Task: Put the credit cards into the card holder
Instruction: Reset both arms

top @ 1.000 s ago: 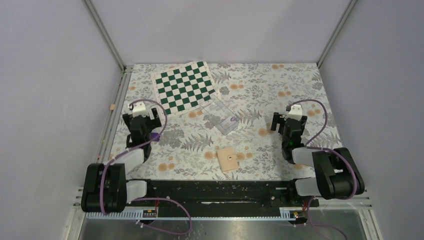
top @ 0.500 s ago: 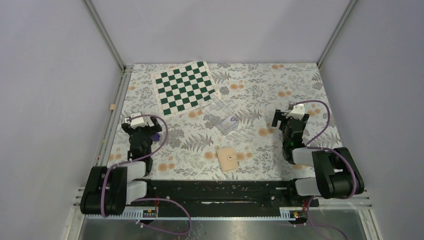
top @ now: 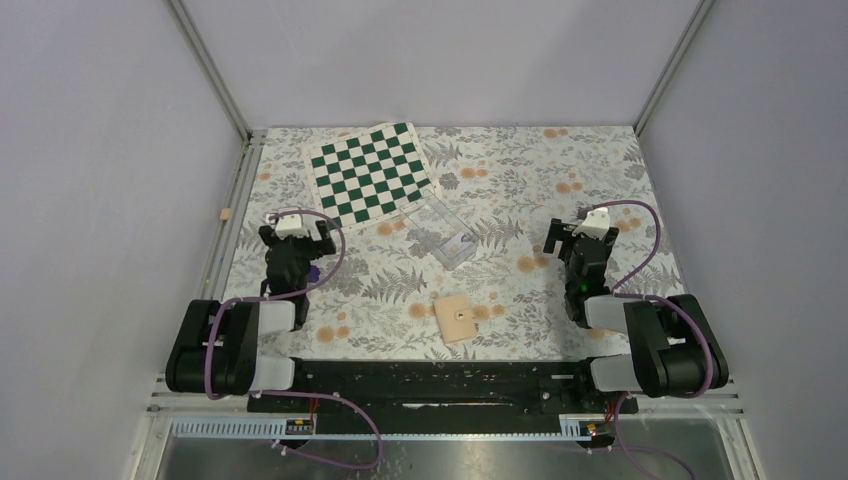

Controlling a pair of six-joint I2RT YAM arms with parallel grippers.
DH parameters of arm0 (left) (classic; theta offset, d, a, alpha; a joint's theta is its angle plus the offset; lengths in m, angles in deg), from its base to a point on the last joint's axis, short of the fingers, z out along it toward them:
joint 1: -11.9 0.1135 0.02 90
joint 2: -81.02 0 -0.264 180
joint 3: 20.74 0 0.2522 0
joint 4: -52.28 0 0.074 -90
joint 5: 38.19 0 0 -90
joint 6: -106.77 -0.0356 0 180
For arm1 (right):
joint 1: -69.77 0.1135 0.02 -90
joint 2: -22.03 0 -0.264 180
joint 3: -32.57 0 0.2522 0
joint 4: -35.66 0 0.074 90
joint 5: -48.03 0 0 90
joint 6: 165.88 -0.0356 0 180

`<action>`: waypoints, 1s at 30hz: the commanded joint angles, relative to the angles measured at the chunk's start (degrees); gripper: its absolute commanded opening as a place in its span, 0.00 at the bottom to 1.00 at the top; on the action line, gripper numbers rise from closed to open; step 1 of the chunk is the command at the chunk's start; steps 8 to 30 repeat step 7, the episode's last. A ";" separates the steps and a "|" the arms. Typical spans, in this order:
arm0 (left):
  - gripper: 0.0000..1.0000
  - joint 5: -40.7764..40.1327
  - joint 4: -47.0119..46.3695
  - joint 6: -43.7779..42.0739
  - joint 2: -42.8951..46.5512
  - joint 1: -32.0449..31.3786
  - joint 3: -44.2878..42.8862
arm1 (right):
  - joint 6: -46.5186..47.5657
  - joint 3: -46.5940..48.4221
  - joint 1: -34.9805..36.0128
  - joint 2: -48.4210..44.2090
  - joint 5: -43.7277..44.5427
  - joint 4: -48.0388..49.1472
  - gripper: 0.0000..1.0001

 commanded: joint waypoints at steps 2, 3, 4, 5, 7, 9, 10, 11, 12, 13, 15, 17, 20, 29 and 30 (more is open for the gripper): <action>0.99 0.66 0.27 -0.99 0.15 -0.25 -2.40 | 0.19 0.19 -0.17 -0.26 0.92 3.37 0.99; 0.99 0.74 0.07 -1.04 0.04 -0.29 -2.43 | 0.19 0.20 -0.23 -0.26 0.99 3.32 1.00; 0.99 0.79 0.21 -1.03 0.06 -0.25 -2.47 | 0.19 0.18 -0.23 -0.28 0.92 3.34 0.99; 0.99 0.73 0.22 -1.07 0.06 -0.25 -2.47 | 0.19 0.19 -0.28 -0.25 0.89 3.36 0.99; 0.99 0.59 0.17 -1.11 0.13 -0.33 -2.43 | 0.19 0.20 -0.23 -0.22 0.91 3.34 1.00; 0.99 0.59 0.17 -1.11 0.13 -0.33 -2.43 | 0.19 0.20 -0.23 -0.22 0.91 3.34 1.00; 0.99 0.59 0.17 -1.11 0.13 -0.33 -2.43 | 0.19 0.20 -0.23 -0.22 0.91 3.34 1.00; 0.99 0.59 0.17 -1.11 0.13 -0.33 -2.43 | 0.19 0.20 -0.23 -0.22 0.91 3.34 1.00; 0.99 0.59 0.17 -1.11 0.13 -0.33 -2.43 | 0.19 0.20 -0.23 -0.22 0.91 3.34 1.00; 0.99 0.59 0.17 -1.11 0.13 -0.33 -2.43 | 0.19 0.20 -0.23 -0.22 0.91 3.34 1.00; 0.99 0.59 0.17 -1.11 0.13 -0.33 -2.43 | 0.19 0.20 -0.23 -0.22 0.91 3.34 1.00; 0.99 0.59 0.17 -1.11 0.13 -0.33 -2.43 | 0.19 0.20 -0.23 -0.22 0.91 3.34 1.00; 0.99 0.59 0.17 -1.11 0.13 -0.33 -2.43 | 0.19 0.20 -0.23 -0.22 0.91 3.34 1.00; 0.99 0.59 0.17 -1.11 0.13 -0.33 -2.43 | 0.19 0.20 -0.23 -0.22 0.91 3.34 1.00; 0.99 0.59 0.17 -1.11 0.13 -0.33 -2.43 | 0.19 0.20 -0.23 -0.22 0.91 3.34 1.00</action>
